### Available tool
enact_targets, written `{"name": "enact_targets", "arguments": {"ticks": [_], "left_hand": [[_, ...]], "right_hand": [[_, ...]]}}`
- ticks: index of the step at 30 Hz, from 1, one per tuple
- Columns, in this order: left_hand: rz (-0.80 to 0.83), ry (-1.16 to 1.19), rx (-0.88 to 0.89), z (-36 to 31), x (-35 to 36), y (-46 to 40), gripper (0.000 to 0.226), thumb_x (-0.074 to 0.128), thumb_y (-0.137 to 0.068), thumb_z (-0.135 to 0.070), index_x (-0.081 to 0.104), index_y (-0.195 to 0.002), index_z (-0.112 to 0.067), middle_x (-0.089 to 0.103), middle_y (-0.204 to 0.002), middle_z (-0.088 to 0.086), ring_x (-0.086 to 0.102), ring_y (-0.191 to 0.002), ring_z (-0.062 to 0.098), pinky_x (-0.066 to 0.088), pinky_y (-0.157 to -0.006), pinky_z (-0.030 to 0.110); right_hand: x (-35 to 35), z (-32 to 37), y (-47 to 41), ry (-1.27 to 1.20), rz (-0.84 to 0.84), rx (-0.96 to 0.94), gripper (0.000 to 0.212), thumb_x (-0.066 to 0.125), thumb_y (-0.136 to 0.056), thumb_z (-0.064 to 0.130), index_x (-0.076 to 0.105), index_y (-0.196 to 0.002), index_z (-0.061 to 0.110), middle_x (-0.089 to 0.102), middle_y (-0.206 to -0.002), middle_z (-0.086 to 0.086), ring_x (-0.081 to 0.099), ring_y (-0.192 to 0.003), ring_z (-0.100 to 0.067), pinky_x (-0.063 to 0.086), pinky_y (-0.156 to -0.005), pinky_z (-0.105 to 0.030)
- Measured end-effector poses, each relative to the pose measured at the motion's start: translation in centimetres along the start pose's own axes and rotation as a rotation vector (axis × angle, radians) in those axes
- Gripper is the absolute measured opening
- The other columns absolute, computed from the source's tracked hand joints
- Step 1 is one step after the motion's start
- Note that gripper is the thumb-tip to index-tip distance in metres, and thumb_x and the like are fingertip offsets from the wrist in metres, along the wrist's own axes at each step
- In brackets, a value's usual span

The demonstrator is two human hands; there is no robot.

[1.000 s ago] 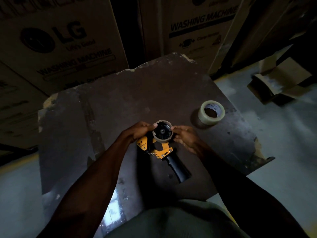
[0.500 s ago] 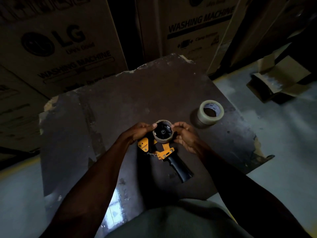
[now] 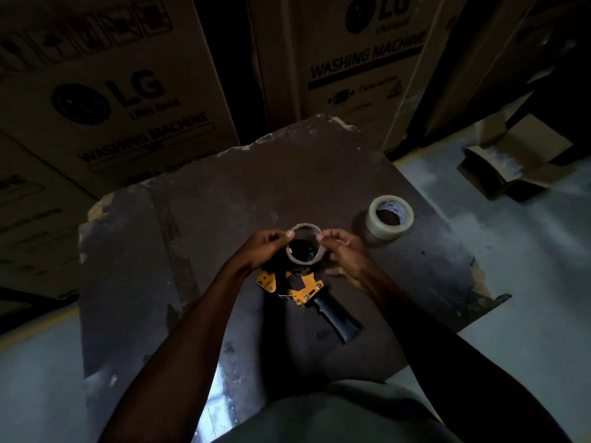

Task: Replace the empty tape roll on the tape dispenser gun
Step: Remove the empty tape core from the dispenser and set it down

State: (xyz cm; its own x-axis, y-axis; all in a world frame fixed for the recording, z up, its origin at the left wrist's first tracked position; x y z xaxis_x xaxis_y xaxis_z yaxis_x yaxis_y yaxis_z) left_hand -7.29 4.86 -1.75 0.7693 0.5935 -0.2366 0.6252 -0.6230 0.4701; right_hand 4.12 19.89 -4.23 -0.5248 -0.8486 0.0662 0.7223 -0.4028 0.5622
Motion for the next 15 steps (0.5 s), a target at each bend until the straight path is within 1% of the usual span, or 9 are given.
{"name": "enact_targets", "arguments": {"ticks": [1, 3, 5, 7, 10, 12, 13, 15], "left_hand": [[-0.029, 0.005, 0.037, -0.7, 0.1, 0.3, 0.032, 0.053, -0.096, -0.04, 0.071, -0.09, -0.014, 0.069, -0.062, -0.006, 0.062, -0.049, 0.005, 0.045, -0.044, 0.017], [-0.075, 0.03, 0.086, -1.3, 0.3, 0.8, 0.03, 0.054, -0.096, -0.037, 0.073, -0.092, -0.014, 0.072, -0.073, -0.007, 0.066, -0.061, -0.002, 0.046, -0.052, 0.012], [-0.077, 0.062, 0.107, -1.5, 1.0, 1.3, 0.03, 0.055, -0.096, -0.037, 0.075, -0.093, -0.014, 0.075, -0.084, -0.003, 0.069, -0.075, 0.001, 0.05, -0.064, 0.015], [-0.077, 0.091, 0.114, -1.7, 2.2, 1.9, 0.03, 0.055, -0.095, -0.037, 0.075, -0.093, -0.015, 0.076, -0.088, -0.001, 0.07, -0.08, 0.005, 0.052, -0.07, 0.02], [-0.129, 0.16, 0.1, -1.2, 4.3, 2.6, 0.027, 0.057, -0.095, -0.036, 0.075, -0.091, -0.017, 0.076, -0.083, -0.003, 0.068, -0.073, 0.002, 0.052, -0.064, 0.019], [-0.175, 0.161, 0.116, -1.3, 5.7, 3.0, 0.024, 0.058, -0.094, -0.035, 0.075, -0.094, -0.018, 0.076, -0.086, 0.001, 0.067, -0.075, 0.004, 0.052, -0.065, 0.021], [-0.178, 0.175, 0.122, -1.4, 6.5, 3.2, 0.024, 0.058, -0.095, -0.033, 0.074, -0.096, -0.016, 0.075, -0.087, 0.003, 0.065, -0.075, 0.006, 0.053, -0.065, 0.022], [-0.172, 0.182, 0.136, -1.2, 8.0, 3.5, 0.024, 0.056, -0.096, -0.027, 0.072, -0.097, -0.009, 0.07, -0.077, -0.001, 0.062, -0.067, 0.004, 0.05, -0.06, 0.025]], "right_hand": [[-0.1, 0.4, 0.4, -0.018, -0.009, -0.033, 0.012, 0.069, -0.091, 0.026, 0.065, -0.101, 0.021, 0.07, -0.092, -0.001, 0.065, -0.078, -0.018, 0.054, -0.068, -0.035], [-0.4, 1.3, 1.1, -0.067, -0.012, -0.107, 0.006, 0.067, -0.092, 0.017, 0.064, -0.097, 0.016, 0.069, -0.081, 0.001, 0.063, -0.072, -0.015, 0.055, -0.066, -0.031], [-1.1, 1.8, 1.9, -0.08, -0.021, -0.159, 0.004, 0.069, -0.091, 0.014, 0.065, -0.093, 0.016, 0.068, -0.077, 0.001, 0.062, -0.073, -0.015, 0.054, -0.072, -0.034], [-2.1, 1.8, 2.5, -0.078, -0.036, -0.181, 0.004, 0.07, -0.091, 0.013, 0.067, -0.092, 0.015, 0.067, -0.077, -0.002, 0.061, -0.075, -0.016, 0.054, -0.076, -0.038], [-4.1, 1.3, 3.4, -0.08, -0.066, -0.195, 0.004, 0.071, -0.089, 0.014, 0.069, -0.093, 0.013, 0.068, -0.079, -0.007, 0.062, -0.076, -0.02, 0.055, -0.076, -0.039], [-5.6, 0.8, 4.1, -0.081, -0.096, -0.195, 0.002, 0.071, -0.09, 0.014, 0.069, -0.091, 0.013, 0.068, -0.078, -0.007, 0.063, -0.073, -0.019, 0.054, -0.076, -0.04], [-6.4, 0.5, 4.5, -0.089, -0.115, -0.187, 0.002, 0.07, -0.091, 0.013, 0.069, -0.091, 0.012, 0.068, -0.077, -0.007, 0.062, -0.072, -0.017, 0.054, -0.075, -0.038], [-8.3, -0.3, 5.2, -0.109, -0.153, -0.166, 0.006, 0.068, -0.092, 0.012, 0.068, -0.096, 0.008, 0.066, -0.077, -0.007, 0.061, -0.07, -0.016, 0.054, -0.071, -0.031]]}}
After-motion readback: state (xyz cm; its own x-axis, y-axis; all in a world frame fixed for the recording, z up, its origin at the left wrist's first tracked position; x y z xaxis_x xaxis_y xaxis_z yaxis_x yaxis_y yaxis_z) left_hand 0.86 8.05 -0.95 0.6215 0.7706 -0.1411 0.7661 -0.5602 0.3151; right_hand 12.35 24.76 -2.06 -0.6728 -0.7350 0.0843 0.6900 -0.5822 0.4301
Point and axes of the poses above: each hand's wrist, its own y-axis away from the middle knuckle, its own x-axis out of the palm, z = x × y, the point moved 7 cm from there along -y, towards the middle knuckle
